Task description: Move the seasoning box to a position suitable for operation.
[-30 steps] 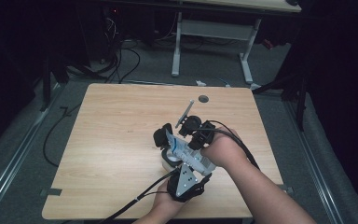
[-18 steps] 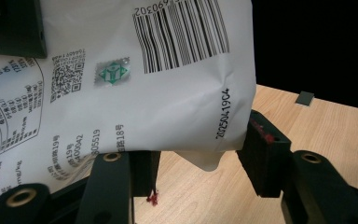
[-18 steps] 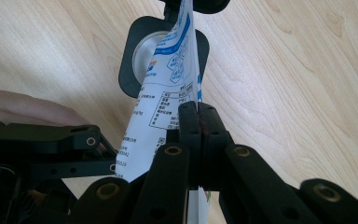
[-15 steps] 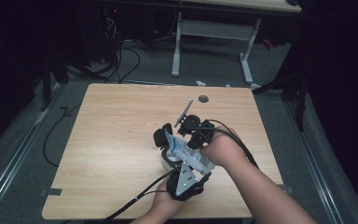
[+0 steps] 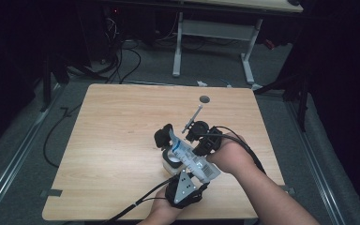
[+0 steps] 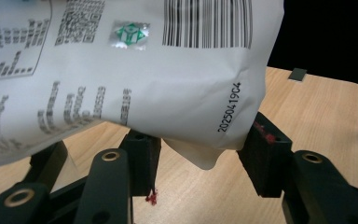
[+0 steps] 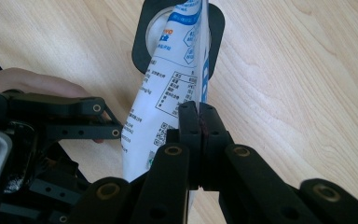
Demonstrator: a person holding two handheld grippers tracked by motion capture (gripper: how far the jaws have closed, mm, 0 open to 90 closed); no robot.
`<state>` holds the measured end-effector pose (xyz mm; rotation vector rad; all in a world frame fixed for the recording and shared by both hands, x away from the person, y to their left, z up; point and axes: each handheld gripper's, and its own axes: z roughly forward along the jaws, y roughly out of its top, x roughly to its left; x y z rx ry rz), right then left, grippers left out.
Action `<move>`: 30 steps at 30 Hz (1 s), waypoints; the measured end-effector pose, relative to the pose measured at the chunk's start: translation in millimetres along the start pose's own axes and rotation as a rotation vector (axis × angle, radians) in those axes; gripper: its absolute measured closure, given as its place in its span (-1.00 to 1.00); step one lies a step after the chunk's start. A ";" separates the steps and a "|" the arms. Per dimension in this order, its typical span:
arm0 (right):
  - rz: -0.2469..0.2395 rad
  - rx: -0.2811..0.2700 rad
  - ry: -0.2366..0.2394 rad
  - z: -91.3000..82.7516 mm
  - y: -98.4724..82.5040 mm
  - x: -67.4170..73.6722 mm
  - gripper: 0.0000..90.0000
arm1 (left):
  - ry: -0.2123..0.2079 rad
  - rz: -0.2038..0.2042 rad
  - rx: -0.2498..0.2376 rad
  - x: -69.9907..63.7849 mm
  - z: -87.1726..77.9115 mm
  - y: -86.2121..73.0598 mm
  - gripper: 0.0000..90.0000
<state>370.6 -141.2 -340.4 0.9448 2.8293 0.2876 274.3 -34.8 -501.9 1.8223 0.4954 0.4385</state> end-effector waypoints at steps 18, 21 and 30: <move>0.030 -0.033 0.013 -2.3 -8.9 -4.2 1.00 | -0.042 -0.090 0.035 27.7 -35.8 -22.8 -0.16; 0.030 -0.032 0.013 -1.7 -8.1 -3.4 1.00 | -0.023 -0.103 0.039 36.9 -45.4 -26.6 -0.15; 0.034 -0.046 0.017 -1.7 -9.0 -3.2 1.00 | 0.031 -0.128 0.041 60.7 -67.8 -34.4 -0.14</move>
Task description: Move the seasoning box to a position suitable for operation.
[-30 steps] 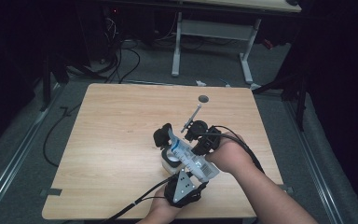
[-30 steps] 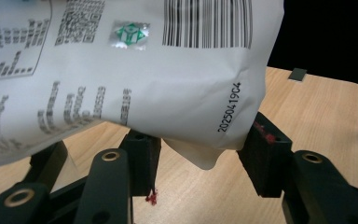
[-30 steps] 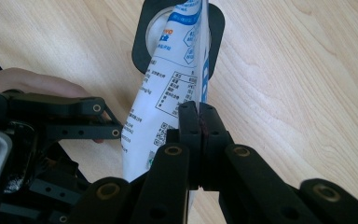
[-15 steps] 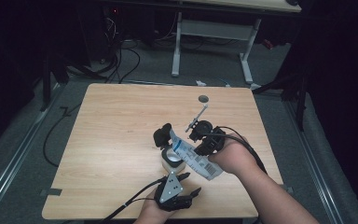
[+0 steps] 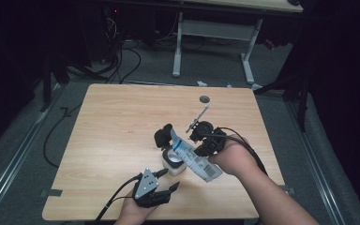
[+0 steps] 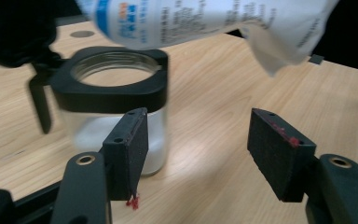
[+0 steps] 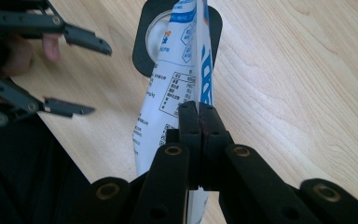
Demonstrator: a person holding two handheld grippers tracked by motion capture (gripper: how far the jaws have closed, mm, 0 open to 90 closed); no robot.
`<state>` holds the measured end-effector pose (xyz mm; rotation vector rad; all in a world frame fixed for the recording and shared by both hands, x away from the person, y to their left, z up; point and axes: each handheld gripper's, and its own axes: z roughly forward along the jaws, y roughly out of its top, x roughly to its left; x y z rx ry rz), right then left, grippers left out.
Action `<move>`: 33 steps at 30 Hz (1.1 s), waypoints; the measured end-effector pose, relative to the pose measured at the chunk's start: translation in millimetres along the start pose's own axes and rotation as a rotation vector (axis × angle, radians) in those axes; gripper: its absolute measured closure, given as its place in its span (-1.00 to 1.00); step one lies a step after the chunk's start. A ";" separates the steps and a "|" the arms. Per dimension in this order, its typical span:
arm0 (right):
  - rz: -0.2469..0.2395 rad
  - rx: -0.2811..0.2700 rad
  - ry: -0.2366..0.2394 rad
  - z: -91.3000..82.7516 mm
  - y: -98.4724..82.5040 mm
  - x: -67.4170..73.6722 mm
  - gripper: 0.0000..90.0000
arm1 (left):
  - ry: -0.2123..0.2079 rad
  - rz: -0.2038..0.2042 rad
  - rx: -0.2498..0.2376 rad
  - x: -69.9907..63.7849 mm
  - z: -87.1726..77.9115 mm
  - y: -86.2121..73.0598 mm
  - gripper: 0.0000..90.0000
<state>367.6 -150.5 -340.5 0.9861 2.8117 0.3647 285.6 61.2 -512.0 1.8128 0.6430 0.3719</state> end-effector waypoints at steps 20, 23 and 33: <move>0.010 -0.088 0.018 8.0 -15.9 2.3 1.00 | 0.148 -0.038 0.000 61.9 -52.1 -16.3 -0.09; 0.021 -0.106 0.023 9.6 -21.3 1.0 1.00 | 0.160 -0.048 0.000 66.0 -54.5 -18.6 -0.09; 0.048 -0.117 0.023 12.4 -38.2 -4.1 1.00 | 0.174 -0.060 -0.004 68.2 -54.9 -20.1 -0.09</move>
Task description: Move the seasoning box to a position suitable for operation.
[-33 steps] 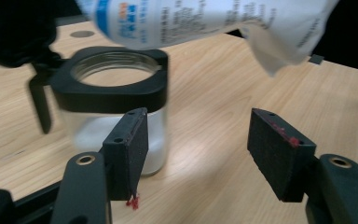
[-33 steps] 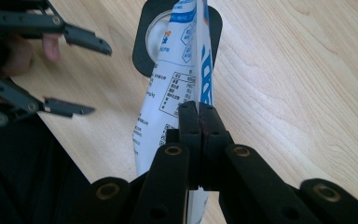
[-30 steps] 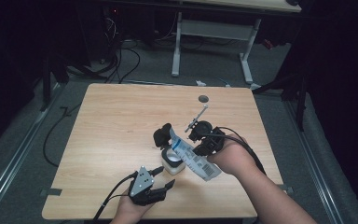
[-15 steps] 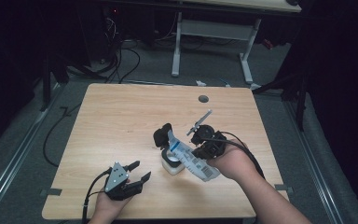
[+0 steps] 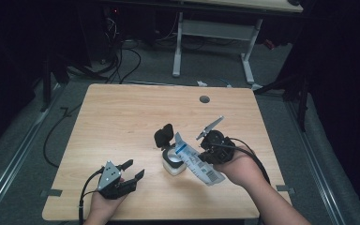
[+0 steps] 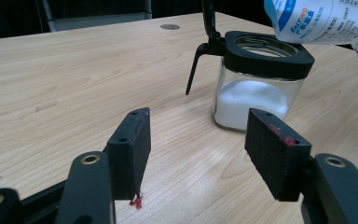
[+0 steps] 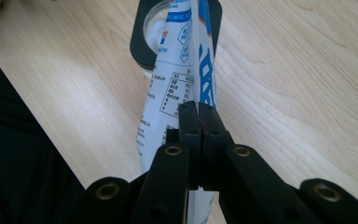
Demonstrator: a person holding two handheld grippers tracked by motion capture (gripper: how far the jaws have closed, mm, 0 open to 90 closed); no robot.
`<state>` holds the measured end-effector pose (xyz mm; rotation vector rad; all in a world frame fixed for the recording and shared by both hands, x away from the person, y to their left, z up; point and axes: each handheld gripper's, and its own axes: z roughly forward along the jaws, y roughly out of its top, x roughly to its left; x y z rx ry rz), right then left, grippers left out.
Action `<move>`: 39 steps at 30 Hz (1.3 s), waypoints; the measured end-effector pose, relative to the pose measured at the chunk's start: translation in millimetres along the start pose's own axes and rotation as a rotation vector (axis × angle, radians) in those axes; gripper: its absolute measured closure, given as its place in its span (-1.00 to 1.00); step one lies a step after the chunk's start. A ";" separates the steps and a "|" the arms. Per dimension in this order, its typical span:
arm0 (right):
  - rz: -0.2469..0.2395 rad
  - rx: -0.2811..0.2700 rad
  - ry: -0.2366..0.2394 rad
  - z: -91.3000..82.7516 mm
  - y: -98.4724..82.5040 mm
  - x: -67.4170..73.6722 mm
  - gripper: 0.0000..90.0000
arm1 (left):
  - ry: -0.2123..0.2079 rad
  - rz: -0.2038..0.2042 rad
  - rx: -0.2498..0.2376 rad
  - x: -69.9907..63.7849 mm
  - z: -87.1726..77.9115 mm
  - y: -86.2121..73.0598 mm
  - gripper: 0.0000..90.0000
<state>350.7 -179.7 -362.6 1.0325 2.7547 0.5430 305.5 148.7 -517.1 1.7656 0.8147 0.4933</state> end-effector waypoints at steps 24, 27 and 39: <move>0.115 0.044 -0.087 3.8 -47.2 -42.0 1.00 | -0.003 0.000 -0.001 1.1 1.0 0.2 -0.09; 0.122 0.045 -0.091 5.4 -52.2 -46.2 1.00 | -0.002 -0.001 -0.001 1.4 0.7 0.3 -0.09; 0.145 -0.013 -0.101 6.7 -64.9 -54.7 1.00 | -0.003 -0.003 -0.002 0.5 0.0 -0.5 -0.08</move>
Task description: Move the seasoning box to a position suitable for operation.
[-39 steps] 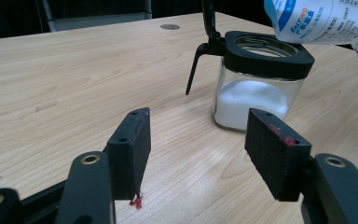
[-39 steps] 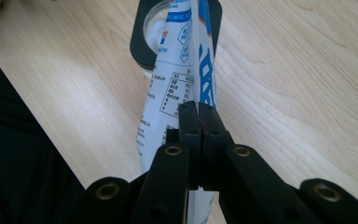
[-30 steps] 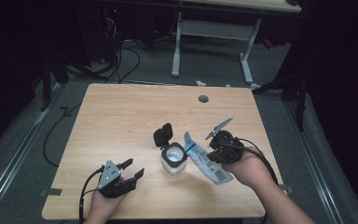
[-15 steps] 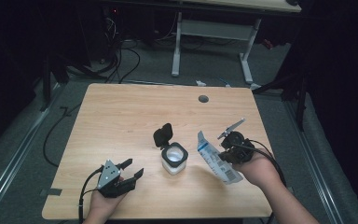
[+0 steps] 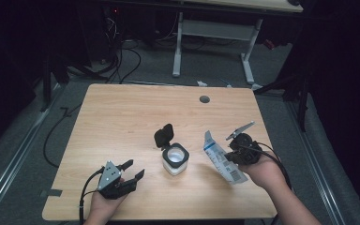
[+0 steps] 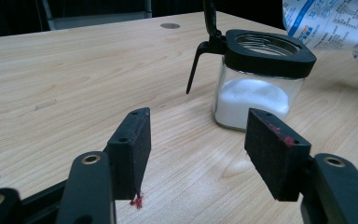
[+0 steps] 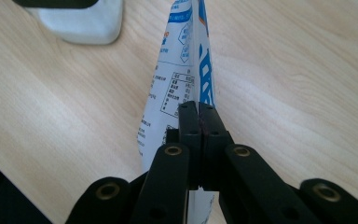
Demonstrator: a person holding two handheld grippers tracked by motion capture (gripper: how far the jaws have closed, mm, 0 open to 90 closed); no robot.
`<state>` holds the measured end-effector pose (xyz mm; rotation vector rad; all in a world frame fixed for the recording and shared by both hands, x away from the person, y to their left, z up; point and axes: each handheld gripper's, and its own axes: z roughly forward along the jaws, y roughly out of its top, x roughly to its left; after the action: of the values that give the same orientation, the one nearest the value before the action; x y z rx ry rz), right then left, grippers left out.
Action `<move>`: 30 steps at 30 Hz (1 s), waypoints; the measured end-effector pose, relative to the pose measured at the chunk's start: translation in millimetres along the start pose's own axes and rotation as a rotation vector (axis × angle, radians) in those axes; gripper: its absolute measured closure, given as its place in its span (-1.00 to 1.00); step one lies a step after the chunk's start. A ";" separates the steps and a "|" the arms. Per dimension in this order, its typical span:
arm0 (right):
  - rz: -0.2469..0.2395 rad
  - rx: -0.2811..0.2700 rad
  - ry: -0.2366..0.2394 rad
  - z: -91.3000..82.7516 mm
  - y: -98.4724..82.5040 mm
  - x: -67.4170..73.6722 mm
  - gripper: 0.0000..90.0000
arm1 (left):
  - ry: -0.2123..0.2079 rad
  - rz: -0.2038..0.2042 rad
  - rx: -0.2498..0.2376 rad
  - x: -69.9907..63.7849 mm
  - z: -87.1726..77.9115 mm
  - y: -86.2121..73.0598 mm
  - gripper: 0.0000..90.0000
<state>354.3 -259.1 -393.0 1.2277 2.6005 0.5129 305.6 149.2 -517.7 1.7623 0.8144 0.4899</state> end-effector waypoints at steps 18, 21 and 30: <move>0.126 -0.391 -0.004 0.6 -43.6 -17.1 1.00 | 0.025 -0.009 0.002 5.3 -5.8 -1.1 -0.06; 0.146 -0.433 0.004 6.2 -51.6 -21.3 1.00 | 0.035 0.021 0.016 3.7 -5.2 -1.5 -0.06; 0.181 -0.493 0.015 21.3 -65.4 -24.9 1.00 | 0.028 0.049 0.034 -1.9 -1.5 -3.2 -0.06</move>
<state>331.3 -312.5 -437.4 1.2807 2.1843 1.1184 302.4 149.4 -520.0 1.8134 0.8054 0.5373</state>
